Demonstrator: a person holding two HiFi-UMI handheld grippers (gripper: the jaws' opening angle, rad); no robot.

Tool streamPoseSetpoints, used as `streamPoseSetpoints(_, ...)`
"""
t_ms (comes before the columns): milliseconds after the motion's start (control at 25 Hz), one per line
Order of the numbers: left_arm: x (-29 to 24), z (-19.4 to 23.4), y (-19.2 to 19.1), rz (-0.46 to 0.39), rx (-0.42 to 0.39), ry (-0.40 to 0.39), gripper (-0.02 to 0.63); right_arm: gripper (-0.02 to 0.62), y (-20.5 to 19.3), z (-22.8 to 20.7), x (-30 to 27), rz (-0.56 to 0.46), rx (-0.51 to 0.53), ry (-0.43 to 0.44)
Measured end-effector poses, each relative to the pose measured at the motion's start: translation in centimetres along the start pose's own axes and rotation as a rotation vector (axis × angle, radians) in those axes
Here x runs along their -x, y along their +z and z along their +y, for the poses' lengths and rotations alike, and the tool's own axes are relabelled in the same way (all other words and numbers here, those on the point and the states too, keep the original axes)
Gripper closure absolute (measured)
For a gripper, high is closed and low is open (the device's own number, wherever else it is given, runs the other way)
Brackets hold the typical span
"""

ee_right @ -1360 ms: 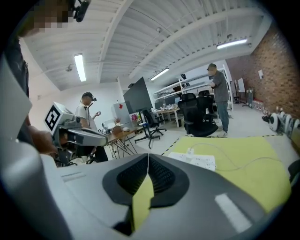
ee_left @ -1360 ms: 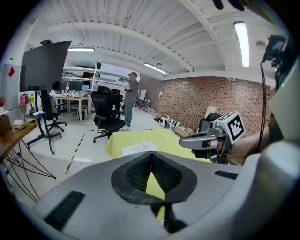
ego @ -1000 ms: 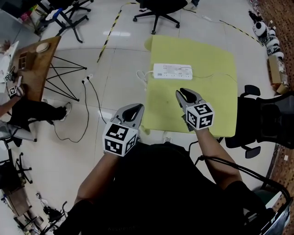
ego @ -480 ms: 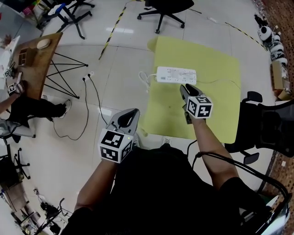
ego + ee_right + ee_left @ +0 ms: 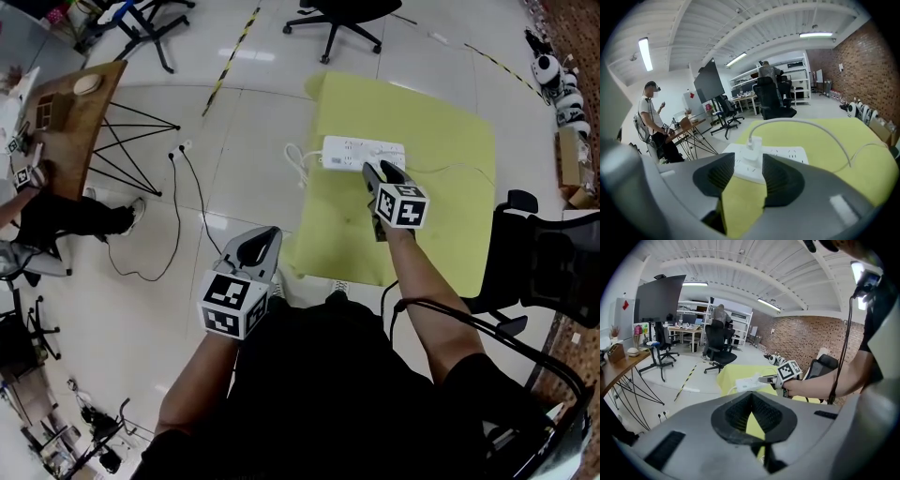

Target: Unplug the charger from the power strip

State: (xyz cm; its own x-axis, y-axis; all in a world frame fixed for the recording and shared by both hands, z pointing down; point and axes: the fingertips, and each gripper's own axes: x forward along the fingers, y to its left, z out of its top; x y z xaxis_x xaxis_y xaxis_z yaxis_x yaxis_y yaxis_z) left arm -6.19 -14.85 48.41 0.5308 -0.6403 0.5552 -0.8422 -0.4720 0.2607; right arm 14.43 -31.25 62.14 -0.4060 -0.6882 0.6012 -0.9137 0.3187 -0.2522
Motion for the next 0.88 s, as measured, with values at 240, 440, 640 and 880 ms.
streamPoseSetpoints(240, 0.6, 0.2, -0.5, 0.002, 0.023, 0.025, 0.600, 0.391, 0.5, -0.1, -1.8, 0.015, -0.004, -0.020)
streamPoseSetpoints(440, 1.6, 1.4, -0.8, 0.000, 0.036, 0.047, 0.600, 0.393, 1.0, 0.2, -3.1, 0.017, -0.004, -0.042)
streamPoseSetpoints(640, 2.0, 1.6, -1.1, -0.002, 0.050, 0.057, 0.600, 0.416, 0.8, -0.3, -3.2, 0.031, 0.019, -0.068)
streamPoseSetpoints(880, 1.7, 1.5, -1.2, 0.004, 0.033, 0.043, 0.600, 0.436, 0.7, -0.1, -3.4, 0.048, 0.039, -0.073)
